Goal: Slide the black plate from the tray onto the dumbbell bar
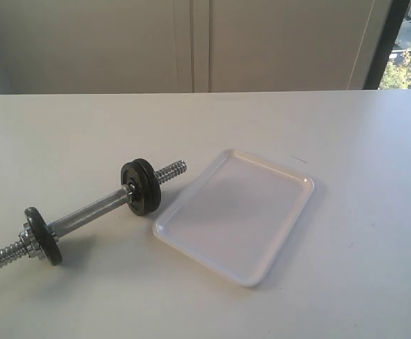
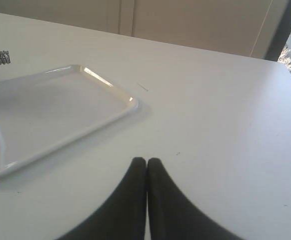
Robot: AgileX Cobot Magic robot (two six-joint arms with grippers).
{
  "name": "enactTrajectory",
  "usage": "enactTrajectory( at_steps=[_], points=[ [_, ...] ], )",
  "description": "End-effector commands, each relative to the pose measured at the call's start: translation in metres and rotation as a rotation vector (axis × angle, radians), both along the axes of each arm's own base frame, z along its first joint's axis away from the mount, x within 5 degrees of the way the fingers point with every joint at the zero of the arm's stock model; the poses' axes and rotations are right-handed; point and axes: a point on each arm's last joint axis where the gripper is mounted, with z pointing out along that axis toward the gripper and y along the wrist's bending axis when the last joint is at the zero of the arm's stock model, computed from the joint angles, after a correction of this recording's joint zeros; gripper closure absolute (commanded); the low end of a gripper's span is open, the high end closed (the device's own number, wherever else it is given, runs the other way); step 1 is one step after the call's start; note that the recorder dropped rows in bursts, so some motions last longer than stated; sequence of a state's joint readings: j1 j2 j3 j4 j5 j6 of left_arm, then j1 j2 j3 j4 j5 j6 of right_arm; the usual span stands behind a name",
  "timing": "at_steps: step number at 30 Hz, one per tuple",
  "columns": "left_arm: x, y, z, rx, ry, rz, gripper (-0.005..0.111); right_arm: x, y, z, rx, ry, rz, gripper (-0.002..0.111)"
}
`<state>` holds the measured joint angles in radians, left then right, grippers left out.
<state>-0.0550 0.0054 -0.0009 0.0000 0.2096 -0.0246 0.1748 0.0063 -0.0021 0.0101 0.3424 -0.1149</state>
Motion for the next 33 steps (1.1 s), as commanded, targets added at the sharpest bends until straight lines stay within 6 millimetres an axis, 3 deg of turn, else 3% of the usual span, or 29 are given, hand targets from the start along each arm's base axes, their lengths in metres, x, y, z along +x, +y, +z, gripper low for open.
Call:
enactTrajectory(
  at_steps=[1,11,18,33],
  points=[
    [-0.0002,-0.0002,0.0003,0.000,-0.008,-0.005,0.107,-0.0002,0.0001,0.0001,-0.005,-0.011,0.006,0.107],
    [-0.0003,-0.0003,-0.0002,0.002,-0.003,-0.006,0.107,-0.0002,0.0002,0.0003,-0.002,-0.012,0.005,0.107],
    [-0.0003,-0.0003,-0.0002,0.002,-0.003,-0.006,0.107,0.0007,0.0003,0.0041,0.241,-0.011,-0.052,0.107],
    [-0.0003,-0.0003,-0.0002,0.002,-0.003,-0.006,0.107,-0.0006,-0.0001,-0.0014,0.227,0.049,-0.061,0.107]
  ],
)
